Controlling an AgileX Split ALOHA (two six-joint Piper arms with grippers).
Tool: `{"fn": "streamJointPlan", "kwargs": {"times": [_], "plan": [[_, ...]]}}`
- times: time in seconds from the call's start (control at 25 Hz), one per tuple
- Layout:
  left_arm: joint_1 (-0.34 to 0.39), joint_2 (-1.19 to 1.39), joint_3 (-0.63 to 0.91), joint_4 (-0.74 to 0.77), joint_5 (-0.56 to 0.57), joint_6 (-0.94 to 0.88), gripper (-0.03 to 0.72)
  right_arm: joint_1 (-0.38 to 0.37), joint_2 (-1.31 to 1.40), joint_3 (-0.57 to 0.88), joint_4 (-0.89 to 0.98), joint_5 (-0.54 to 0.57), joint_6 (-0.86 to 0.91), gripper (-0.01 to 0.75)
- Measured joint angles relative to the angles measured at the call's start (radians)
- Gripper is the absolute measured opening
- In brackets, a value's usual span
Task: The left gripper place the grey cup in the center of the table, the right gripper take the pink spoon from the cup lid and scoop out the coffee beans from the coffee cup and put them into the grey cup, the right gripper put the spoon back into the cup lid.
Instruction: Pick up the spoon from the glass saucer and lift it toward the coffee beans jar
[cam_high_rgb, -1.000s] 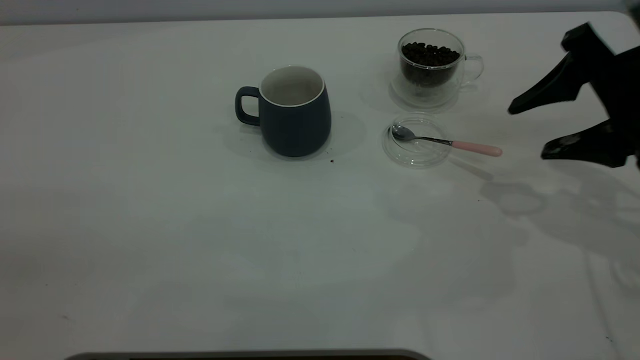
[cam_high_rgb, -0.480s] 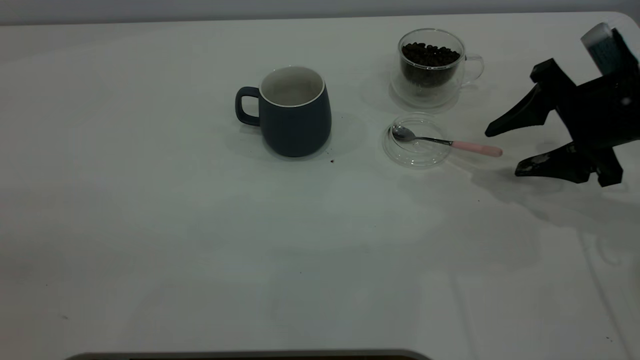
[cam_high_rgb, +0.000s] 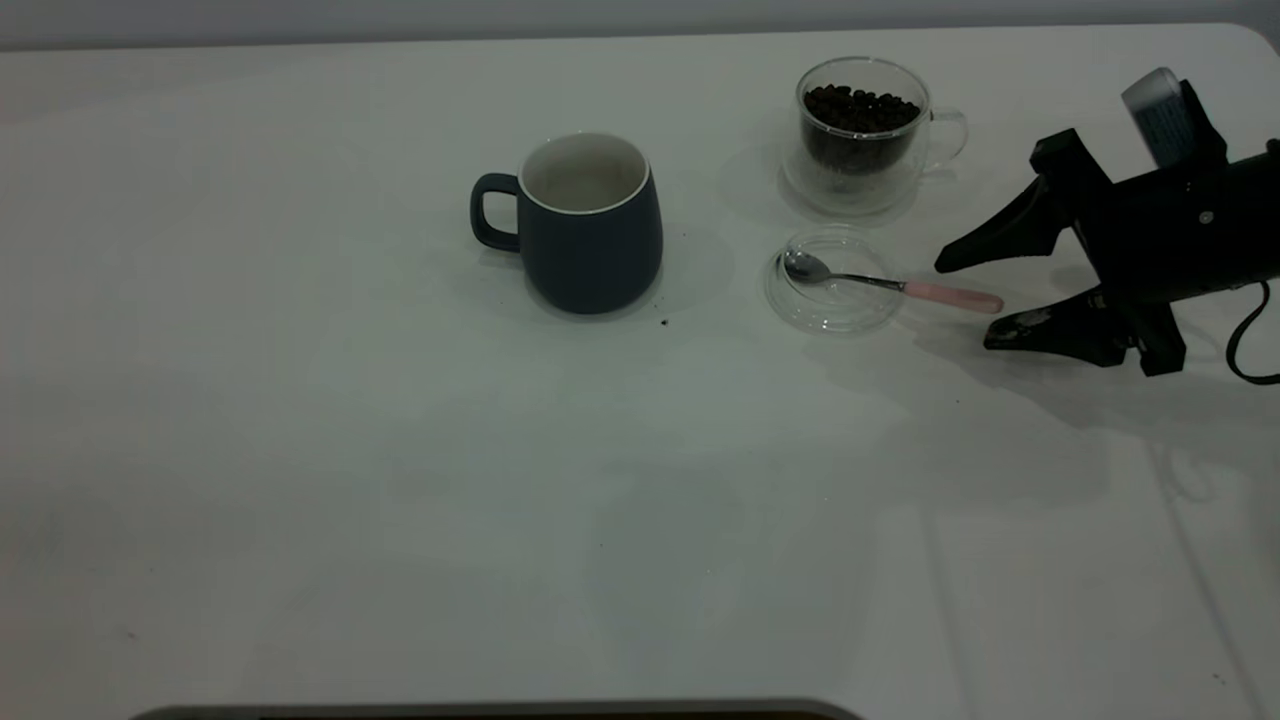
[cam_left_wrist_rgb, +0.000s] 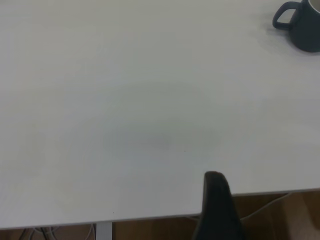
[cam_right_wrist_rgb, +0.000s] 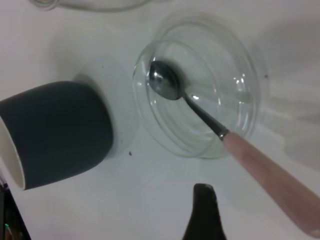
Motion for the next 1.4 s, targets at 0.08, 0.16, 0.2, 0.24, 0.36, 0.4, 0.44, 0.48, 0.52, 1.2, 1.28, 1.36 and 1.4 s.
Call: {"fn": "streamJointPlan", "kwargs": {"times": [0.08,0.16,0.2,0.24,0.36,0.4,0.44,0.48,0.52,1.2,1.28,1.36,1.4], "plan": [[0.0,0.0,0.0,0.0,0.0,0.0,0.565,0.0,0.0,0.0,0.0,0.015,-0.001,0.627],[0.0,0.0,0.0,0.0,0.0,0.0,0.565,0.0,0.0,-0.001,0.0,0.024,-0.006,0.625],[0.0,0.0,0.0,0.0,0.0,0.0,0.565,0.0,0.0,-0.003,0.0,0.028,-0.007,0.624],[0.0,0.0,0.0,0.0,0.0,0.0,0.565,0.0,0.0,-0.007,0.0,0.03,-0.008,0.622],[0.0,0.0,0.0,0.0,0.0,0.0,0.565,0.0,0.0,-0.017,0.0,0.046,-0.011,0.617],[0.0,0.0,0.0,0.0,0.0,0.0,0.565,0.0,0.0,-0.019,0.0,0.049,-0.012,0.615],[0.0,0.0,0.0,0.0,0.0,-0.001,0.565,0.0,0.0,-0.019,0.0,0.05,-0.014,0.614],[0.0,0.0,0.0,0.0,0.0,-0.001,0.565,0.0,0.0,-0.019,0.0,0.05,-0.015,0.613],[0.0,0.0,0.0,0.0,0.0,-0.001,0.565,0.0,0.0,-0.019,0.0,0.05,-0.017,0.613],[0.0,0.0,0.0,0.0,0.0,-0.008,0.565,0.0,0.0,-0.072,-0.001,0.031,-0.072,0.392],[0.0,0.0,0.0,0.0,0.0,-0.008,0.565,0.0,0.0,-0.073,-0.003,0.017,-0.075,0.31],[0.0,0.0,0.0,0.0,0.0,-0.008,0.565,0.0,0.0,-0.073,-0.017,0.012,-0.075,0.235],[0.0,0.0,0.0,0.0,0.0,-0.008,0.565,0.0,0.0,-0.073,-0.026,0.011,-0.075,0.198]]}}
